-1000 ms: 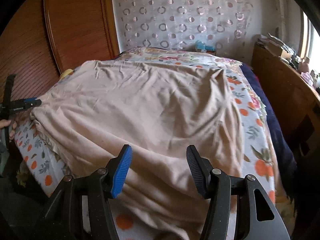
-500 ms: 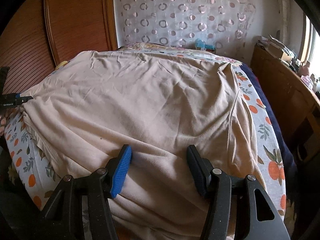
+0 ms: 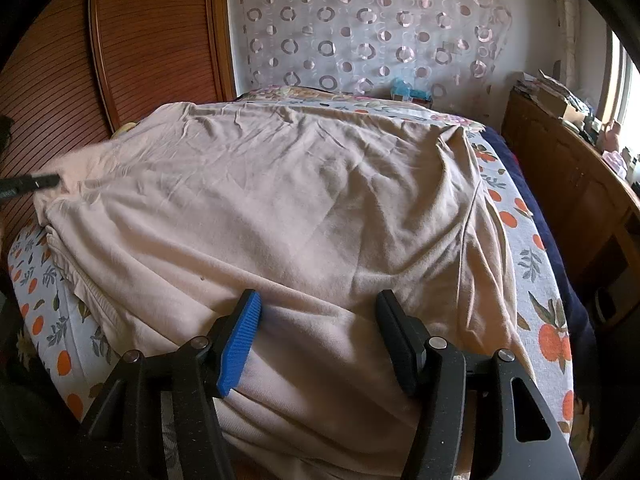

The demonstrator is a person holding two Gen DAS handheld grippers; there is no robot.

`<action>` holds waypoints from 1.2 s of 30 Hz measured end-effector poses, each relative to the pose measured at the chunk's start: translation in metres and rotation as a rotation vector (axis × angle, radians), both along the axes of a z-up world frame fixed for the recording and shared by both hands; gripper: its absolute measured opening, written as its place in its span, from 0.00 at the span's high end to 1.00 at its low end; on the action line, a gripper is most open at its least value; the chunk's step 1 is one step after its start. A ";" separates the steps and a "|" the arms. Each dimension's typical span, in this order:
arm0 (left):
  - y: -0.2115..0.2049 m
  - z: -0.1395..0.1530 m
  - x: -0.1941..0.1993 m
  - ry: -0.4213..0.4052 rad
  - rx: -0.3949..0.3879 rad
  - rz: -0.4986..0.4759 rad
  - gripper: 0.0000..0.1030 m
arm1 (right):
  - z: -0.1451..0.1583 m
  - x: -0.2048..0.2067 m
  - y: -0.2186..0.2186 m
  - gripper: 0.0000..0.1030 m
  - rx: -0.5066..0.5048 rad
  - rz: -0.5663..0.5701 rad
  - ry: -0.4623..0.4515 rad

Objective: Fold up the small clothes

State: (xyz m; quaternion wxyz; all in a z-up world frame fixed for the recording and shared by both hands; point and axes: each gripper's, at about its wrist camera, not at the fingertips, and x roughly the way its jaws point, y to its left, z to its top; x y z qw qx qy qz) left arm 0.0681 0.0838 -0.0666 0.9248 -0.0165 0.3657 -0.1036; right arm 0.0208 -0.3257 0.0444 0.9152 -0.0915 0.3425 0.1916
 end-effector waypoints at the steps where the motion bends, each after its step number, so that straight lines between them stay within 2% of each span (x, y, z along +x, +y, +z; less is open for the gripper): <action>1: -0.006 0.009 -0.001 -0.024 -0.008 -0.011 0.92 | 0.000 0.000 -0.001 0.40 0.000 0.001 0.000; 8: -0.043 0.044 0.007 -0.114 -0.042 -0.086 0.92 | 0.001 0.001 -0.002 0.40 0.002 -0.004 0.007; 12: -0.062 0.051 0.016 -0.143 -0.067 -0.132 0.92 | 0.008 -0.002 -0.014 0.40 0.083 -0.033 0.043; 15: -0.082 0.056 0.022 -0.154 -0.075 -0.173 0.92 | 0.020 -0.015 -0.021 0.40 0.059 -0.051 -0.014; 18: -0.105 0.064 0.026 -0.161 -0.082 -0.217 0.92 | 0.035 -0.028 -0.036 0.40 0.082 -0.058 -0.045; 23: -0.142 0.086 0.029 -0.200 -0.087 -0.309 0.92 | 0.054 -0.047 -0.060 0.40 0.077 -0.111 -0.111; 31: -0.199 0.110 0.046 -0.208 -0.091 -0.431 0.92 | 0.058 -0.061 -0.083 0.40 0.091 -0.179 -0.141; 36: -0.234 0.127 0.041 -0.220 -0.093 -0.514 0.92 | 0.059 -0.066 -0.091 0.40 0.102 -0.198 -0.149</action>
